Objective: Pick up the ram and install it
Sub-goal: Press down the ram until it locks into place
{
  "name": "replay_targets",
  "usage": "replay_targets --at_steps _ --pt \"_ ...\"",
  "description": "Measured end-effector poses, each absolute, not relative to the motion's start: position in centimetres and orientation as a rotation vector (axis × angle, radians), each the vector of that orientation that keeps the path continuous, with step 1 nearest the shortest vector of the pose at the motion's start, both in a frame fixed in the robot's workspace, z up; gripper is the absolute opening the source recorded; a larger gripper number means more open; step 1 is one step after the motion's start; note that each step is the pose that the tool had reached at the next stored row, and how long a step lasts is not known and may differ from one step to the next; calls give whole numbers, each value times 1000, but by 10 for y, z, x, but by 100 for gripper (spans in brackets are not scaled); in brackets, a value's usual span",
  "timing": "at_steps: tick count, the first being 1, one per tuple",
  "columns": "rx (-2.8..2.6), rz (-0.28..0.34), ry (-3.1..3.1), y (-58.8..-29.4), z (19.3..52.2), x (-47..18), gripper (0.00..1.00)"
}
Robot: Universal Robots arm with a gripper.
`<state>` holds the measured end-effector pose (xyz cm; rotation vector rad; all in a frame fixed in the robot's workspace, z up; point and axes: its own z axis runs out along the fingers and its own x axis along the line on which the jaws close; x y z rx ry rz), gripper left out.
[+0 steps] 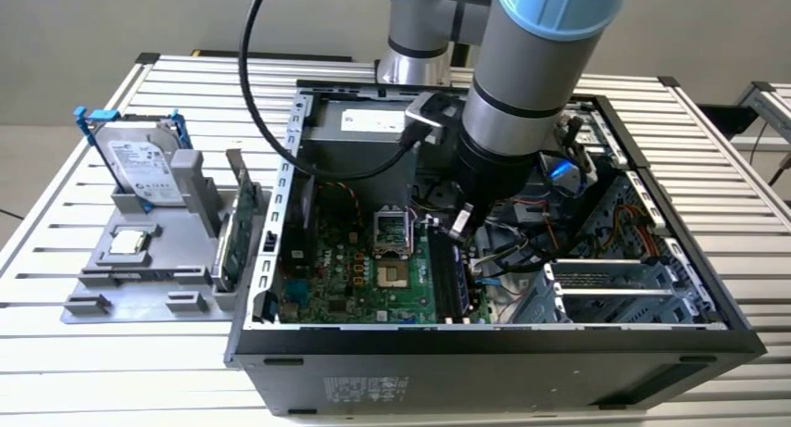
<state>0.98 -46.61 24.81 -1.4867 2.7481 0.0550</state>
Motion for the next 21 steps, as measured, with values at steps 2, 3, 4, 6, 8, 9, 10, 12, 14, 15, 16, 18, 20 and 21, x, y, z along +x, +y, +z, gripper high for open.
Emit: replay_targets --at_steps 2,3,4,6,8,9,10,12,14,15,16,18,20,21 --pt "-1526 56 2727 -466 248 10 0" --pt "-1548 56 2715 -466 248 10 0" --pt "-1568 56 2703 -466 248 10 0" --pt "-1606 57 2682 -466 248 10 0" --pt "-1643 57 2659 -466 248 10 0" --pt "-1660 58 2649 -466 248 10 0" --pt "-1679 58 2638 -466 248 11 0" --pt "-1710 59 2618 -466 248 12 0" --pt "-1739 60 2599 -466 248 13 0" --pt "-1753 61 2589 -466 248 13 0" --pt "-1767 61 2580 -466 248 13 0" --pt "-1795 62 2561 -466 248 14 0" --pt "-1824 63 2540 -466 248 14 0" --pt "-1840 63 2529 -466 248 14 0"
